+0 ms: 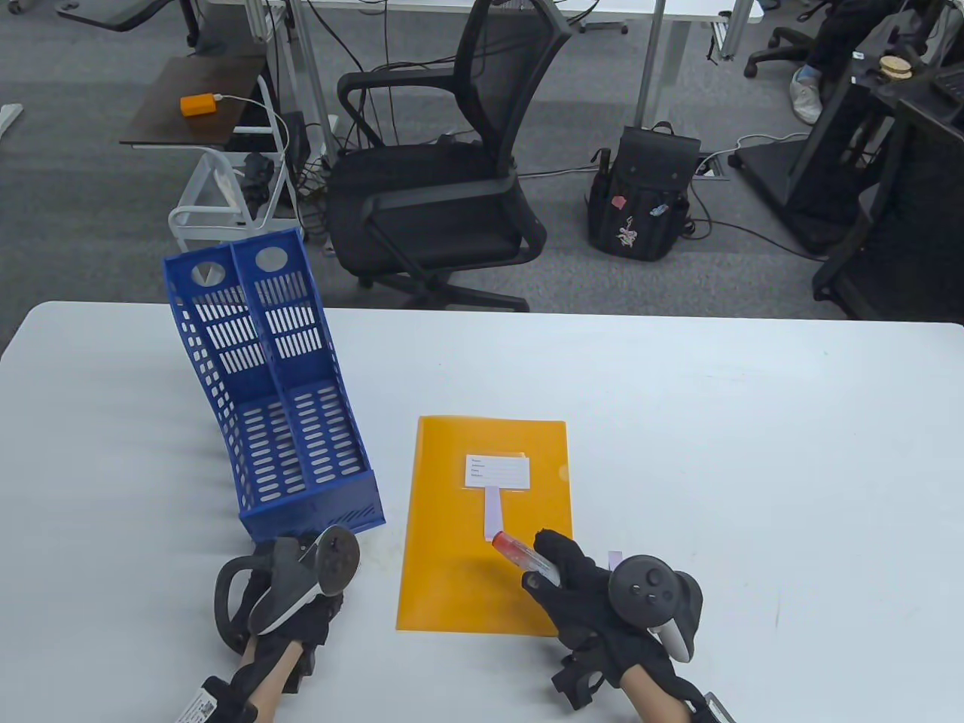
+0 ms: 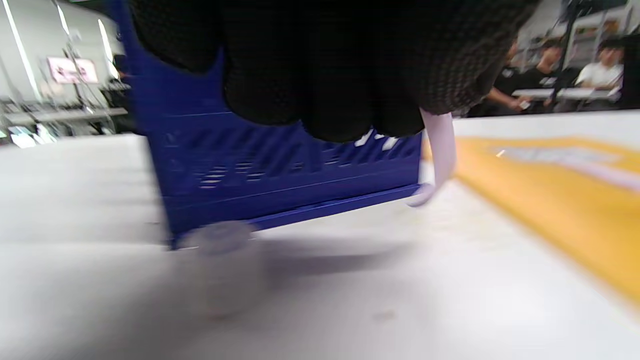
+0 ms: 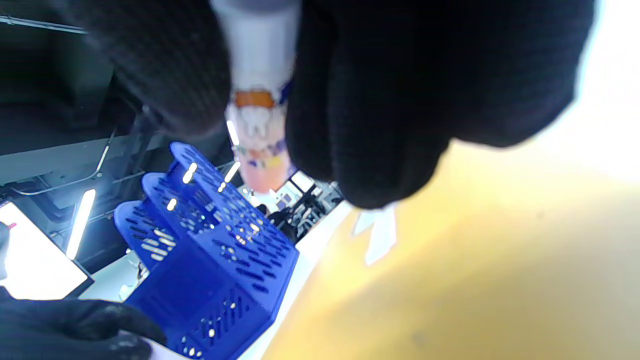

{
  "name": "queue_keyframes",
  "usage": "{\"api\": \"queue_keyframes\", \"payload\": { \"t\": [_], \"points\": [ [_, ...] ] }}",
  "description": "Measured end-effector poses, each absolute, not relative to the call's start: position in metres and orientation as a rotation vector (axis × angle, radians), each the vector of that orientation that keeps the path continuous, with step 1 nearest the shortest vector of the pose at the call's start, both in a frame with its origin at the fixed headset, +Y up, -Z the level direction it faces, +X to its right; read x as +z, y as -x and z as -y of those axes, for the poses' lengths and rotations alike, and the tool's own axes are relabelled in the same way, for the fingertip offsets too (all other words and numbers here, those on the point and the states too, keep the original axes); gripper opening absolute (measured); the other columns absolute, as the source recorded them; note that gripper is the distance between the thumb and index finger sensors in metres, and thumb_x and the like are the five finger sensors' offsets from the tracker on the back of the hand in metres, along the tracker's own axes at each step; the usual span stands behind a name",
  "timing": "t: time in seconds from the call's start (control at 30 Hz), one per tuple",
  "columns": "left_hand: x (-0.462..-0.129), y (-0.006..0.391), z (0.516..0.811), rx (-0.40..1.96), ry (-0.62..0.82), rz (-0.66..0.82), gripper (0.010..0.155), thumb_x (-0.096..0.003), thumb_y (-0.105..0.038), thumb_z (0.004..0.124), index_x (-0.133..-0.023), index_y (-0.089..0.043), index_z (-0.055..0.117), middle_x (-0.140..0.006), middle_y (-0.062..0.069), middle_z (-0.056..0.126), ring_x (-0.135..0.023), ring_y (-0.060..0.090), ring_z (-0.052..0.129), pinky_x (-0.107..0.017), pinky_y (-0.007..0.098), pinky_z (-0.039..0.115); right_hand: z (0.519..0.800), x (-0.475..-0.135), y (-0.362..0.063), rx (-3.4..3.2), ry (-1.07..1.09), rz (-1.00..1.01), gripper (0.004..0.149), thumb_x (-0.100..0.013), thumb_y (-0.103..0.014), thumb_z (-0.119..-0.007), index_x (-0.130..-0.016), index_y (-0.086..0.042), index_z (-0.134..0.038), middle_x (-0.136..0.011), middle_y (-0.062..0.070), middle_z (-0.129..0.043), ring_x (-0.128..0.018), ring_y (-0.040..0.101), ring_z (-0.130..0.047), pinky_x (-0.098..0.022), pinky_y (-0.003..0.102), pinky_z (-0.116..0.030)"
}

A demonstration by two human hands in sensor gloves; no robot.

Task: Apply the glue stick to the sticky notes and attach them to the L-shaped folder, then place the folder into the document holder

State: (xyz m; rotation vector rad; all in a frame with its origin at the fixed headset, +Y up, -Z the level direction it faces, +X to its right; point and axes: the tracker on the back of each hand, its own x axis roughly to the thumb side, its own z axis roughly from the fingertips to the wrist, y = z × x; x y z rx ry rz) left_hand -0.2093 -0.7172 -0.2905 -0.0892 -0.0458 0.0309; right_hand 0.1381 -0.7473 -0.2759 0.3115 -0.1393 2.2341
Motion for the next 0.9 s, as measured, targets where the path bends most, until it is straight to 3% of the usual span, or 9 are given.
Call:
{"api": "queue_keyframes", "payload": {
  "t": [0.2, 0.43, 0.7, 0.9],
  "points": [
    [-0.299, 0.139, 0.717, 0.289, 0.213, 0.249, 0.037, -0.0467, -0.044, 0.082, -0.079, -0.027, 0.089, -0.094, 0.003, 0.087, -0.092, 0.030, 0.078, -0.071, 0.059, 0.059, 0.736, -0.274, -0.150, 2.410, -0.262, 0.324, 0.058, -0.041, -0.044, -0.092, -0.083, -0.007, -0.084, -0.044, 0.013, -0.100, -0.022, 0.020, -0.103, -0.017, 0.038, -0.089],
    [-0.306, 0.070, 0.747, 0.351, 0.416, 0.428, 0.036, -0.0469, -0.044, 0.082, -0.080, -0.030, 0.089, -0.109, 0.006, 0.068, -0.105, 0.033, 0.057, -0.076, 0.063, 0.045, 0.729, -0.272, -0.156, 2.433, -0.245, 0.407, 0.053, -0.041, -0.050, -0.090, -0.072, -0.006, -0.089, -0.028, 0.005, -0.096, -0.008, 0.011, -0.095, -0.007, 0.033, -0.086],
    [-0.307, 0.067, 0.768, 0.276, 0.376, 0.310, 0.037, -0.0474, -0.043, 0.082, -0.080, -0.026, 0.089, -0.112, 0.009, 0.062, -0.107, 0.035, 0.050, -0.077, 0.063, 0.041, 0.732, -0.270, -0.141, 2.504, -0.370, 0.438, 0.051, -0.043, -0.052, -0.085, -0.067, -0.007, -0.090, -0.026, 0.004, -0.096, -0.007, 0.012, -0.095, -0.006, 0.033, -0.086],
    [-0.311, 0.074, 0.777, 0.226, 0.382, 0.242, 0.037, -0.0474, -0.043, 0.082, -0.080, -0.026, 0.088, -0.109, 0.007, 0.065, -0.104, 0.034, 0.054, -0.076, 0.062, 0.044, 0.738, -0.267, -0.114, 2.585, -0.542, 0.404, 0.047, -0.045, -0.049, -0.082, -0.073, -0.011, -0.089, -0.032, 0.007, -0.097, -0.013, 0.014, -0.097, -0.011, 0.035, -0.087]
  ]
}}
